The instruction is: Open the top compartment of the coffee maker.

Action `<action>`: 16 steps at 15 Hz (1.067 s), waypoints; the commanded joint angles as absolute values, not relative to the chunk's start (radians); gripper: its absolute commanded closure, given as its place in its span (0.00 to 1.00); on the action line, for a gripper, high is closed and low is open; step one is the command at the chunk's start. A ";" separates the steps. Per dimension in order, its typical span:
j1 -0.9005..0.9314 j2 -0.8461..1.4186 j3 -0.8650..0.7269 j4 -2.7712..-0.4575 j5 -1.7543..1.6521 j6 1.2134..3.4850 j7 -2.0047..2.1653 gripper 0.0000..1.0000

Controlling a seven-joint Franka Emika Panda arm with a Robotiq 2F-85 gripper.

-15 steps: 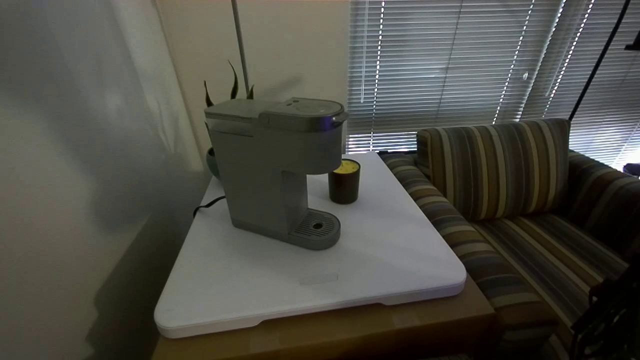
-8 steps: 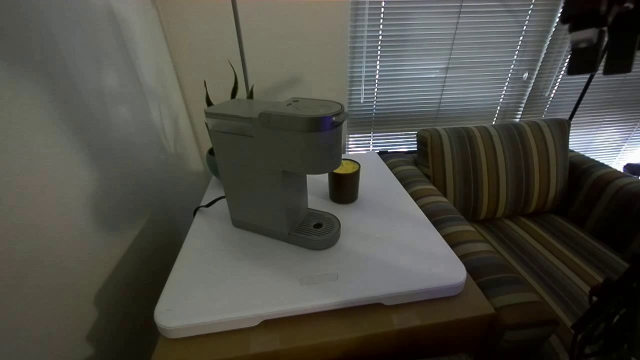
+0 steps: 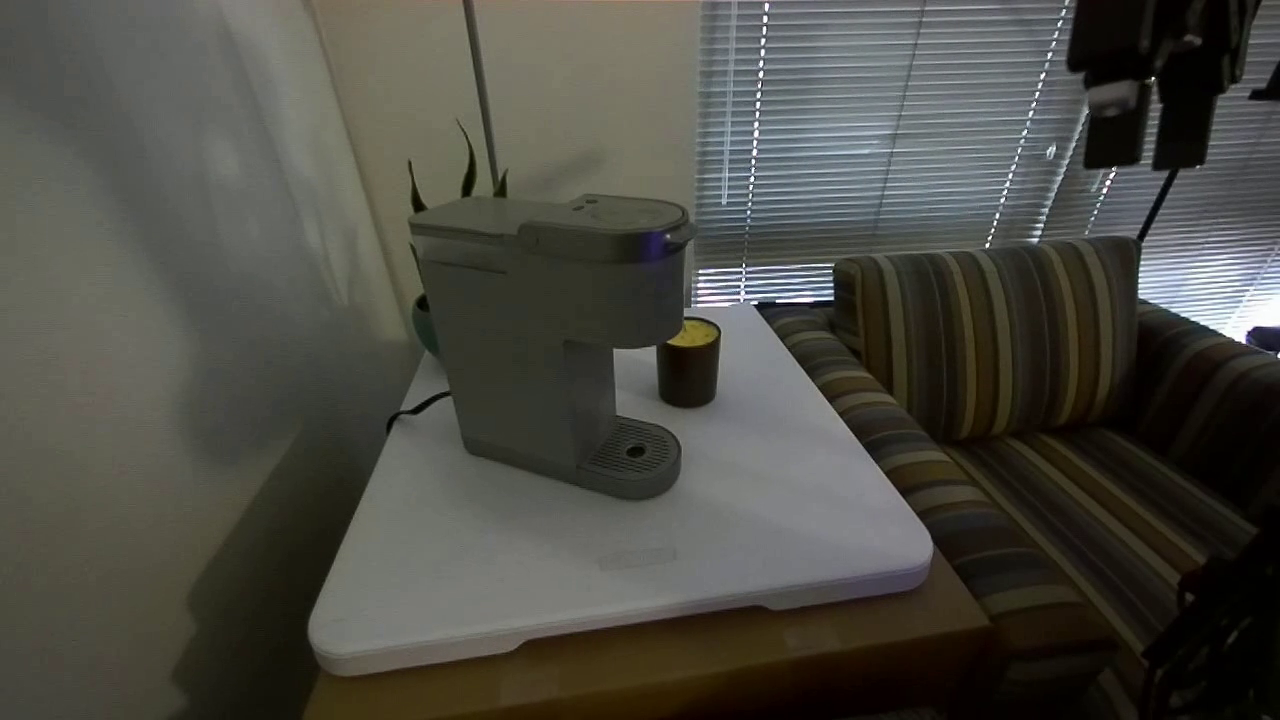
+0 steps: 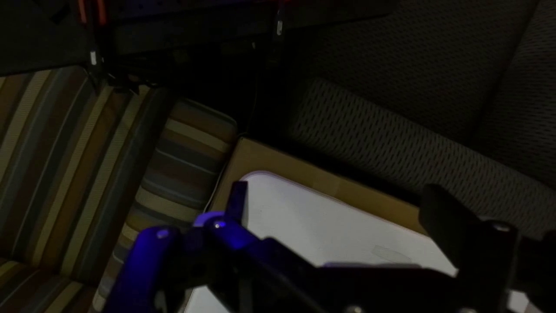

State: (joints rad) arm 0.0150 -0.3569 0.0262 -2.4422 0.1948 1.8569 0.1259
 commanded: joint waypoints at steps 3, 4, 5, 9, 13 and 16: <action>0.013 -0.301 0.033 -2.429 0.258 1.981 0.210 0.00; 0.017 -0.286 0.034 -2.425 0.285 2.015 0.229 0.00; 0.027 -0.267 0.033 -2.425 0.324 2.063 0.218 0.00; 0.067 -0.181 0.027 -2.417 0.516 2.224 0.146 0.00; 0.073 -0.188 0.034 -2.434 0.534 2.238 0.146 0.00; 0.073 -0.193 0.034 -2.434 0.533 2.237 0.148 0.00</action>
